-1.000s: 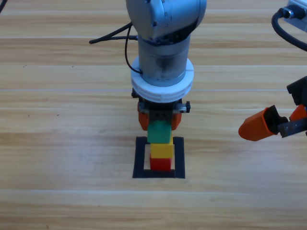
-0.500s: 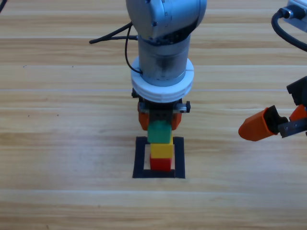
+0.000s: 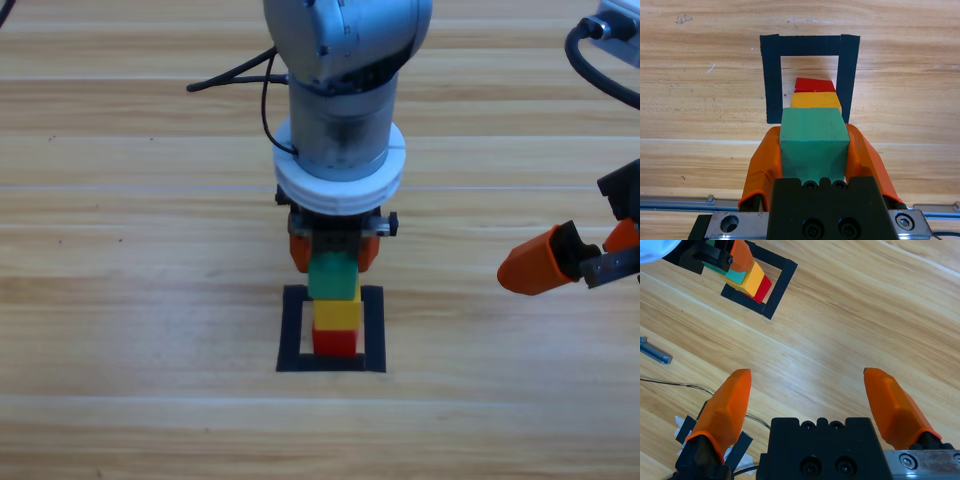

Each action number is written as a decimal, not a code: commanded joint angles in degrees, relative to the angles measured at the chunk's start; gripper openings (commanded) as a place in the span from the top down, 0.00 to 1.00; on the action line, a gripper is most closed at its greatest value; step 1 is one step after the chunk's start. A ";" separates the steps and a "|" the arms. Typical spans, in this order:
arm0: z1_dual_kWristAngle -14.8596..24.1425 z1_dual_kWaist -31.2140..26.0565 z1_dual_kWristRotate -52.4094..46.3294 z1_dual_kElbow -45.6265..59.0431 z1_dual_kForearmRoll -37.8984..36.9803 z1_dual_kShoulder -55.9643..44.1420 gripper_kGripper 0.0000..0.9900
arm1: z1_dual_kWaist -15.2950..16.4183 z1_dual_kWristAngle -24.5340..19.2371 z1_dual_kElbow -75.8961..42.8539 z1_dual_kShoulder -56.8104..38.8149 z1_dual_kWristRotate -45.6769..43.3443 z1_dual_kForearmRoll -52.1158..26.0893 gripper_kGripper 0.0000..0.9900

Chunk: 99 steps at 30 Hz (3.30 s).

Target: Stack the blocks in the rectangular block: red at the bottom, yellow in the middle, green on top

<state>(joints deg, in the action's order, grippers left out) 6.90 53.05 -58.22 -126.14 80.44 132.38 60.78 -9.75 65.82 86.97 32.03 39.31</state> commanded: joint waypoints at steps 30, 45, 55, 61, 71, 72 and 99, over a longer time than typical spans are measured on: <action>-0.31 1.71 -0.84 -0.86 -0.11 4.11 1.00 | -1.72 0.00 -0.78 2.32 -0.74 0.06 0.00; -0.05 1.71 -0.93 -0.42 -0.02 3.24 0.19 | -1.81 0.08 -0.78 2.50 -0.74 -0.03 0.00; 0.66 1.71 -0.84 -1.74 -0.02 -0.19 0.18 | -1.81 0.08 -0.78 2.94 -0.74 0.06 0.00; 5.14 2.85 0.56 -2.01 0.16 -11.09 0.10 | -1.81 0.08 -0.69 3.20 -0.82 -0.03 0.00; 18.85 13.31 -1.72 19.18 -7.05 -30.78 0.10 | -1.81 0.08 -0.52 3.03 -0.82 -0.03 0.00; 19.20 13.40 -1.28 23.75 -9.95 -33.06 0.10 | -1.72 0.08 -0.52 2.76 -0.82 -0.03 0.00; 20.17 13.40 3.29 50.38 -26.39 -46.16 0.00 | 0.12 6.85 0.98 -0.14 -1.35 0.15 0.00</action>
<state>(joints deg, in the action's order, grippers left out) 26.29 65.32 -54.98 -77.64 54.58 87.81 60.78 -3.81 66.19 87.13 31.23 39.32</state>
